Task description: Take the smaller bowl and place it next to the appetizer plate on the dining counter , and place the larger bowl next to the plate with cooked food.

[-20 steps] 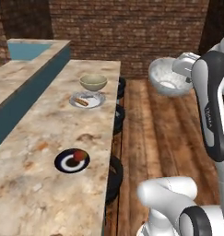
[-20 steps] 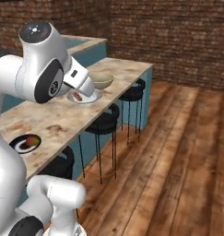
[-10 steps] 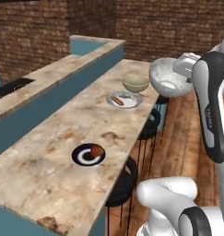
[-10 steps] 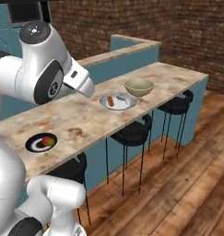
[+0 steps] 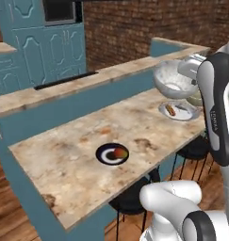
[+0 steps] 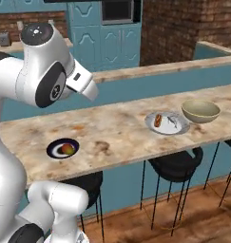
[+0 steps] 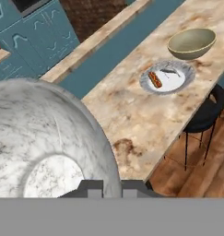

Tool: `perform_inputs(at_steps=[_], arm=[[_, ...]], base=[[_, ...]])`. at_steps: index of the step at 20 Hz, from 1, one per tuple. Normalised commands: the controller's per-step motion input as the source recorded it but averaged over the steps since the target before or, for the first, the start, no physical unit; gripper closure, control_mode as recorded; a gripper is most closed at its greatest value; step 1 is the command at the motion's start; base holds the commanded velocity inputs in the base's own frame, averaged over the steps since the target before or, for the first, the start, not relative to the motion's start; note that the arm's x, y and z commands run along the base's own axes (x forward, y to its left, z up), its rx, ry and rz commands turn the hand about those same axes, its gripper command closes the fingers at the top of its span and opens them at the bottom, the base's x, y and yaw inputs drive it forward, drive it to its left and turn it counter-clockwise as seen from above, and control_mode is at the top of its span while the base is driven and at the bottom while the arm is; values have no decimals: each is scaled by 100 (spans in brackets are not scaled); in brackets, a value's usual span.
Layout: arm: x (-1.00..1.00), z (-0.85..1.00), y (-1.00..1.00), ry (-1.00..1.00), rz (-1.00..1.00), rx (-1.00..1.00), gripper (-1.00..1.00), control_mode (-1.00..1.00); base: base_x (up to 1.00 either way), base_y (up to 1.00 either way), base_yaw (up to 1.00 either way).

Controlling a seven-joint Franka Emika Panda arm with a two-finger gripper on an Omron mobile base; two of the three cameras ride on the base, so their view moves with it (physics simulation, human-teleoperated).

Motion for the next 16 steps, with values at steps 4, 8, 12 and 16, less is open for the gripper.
perform_inputs(at_steps=[4, 8, 12, 16], arm=[[0, 0, 0, 0, 0, 0, 100, 100], [0, 0, 0, 0, 0, 0, 100, 100], [0, 0, 0, 0, 0, 0, 100, 100], [0, 0, 0, 0, 0, 0, 100, 100]], base=[[32, -24, 71], [24, -17, 67], [16, -18, 58], [6, -23, 52]])
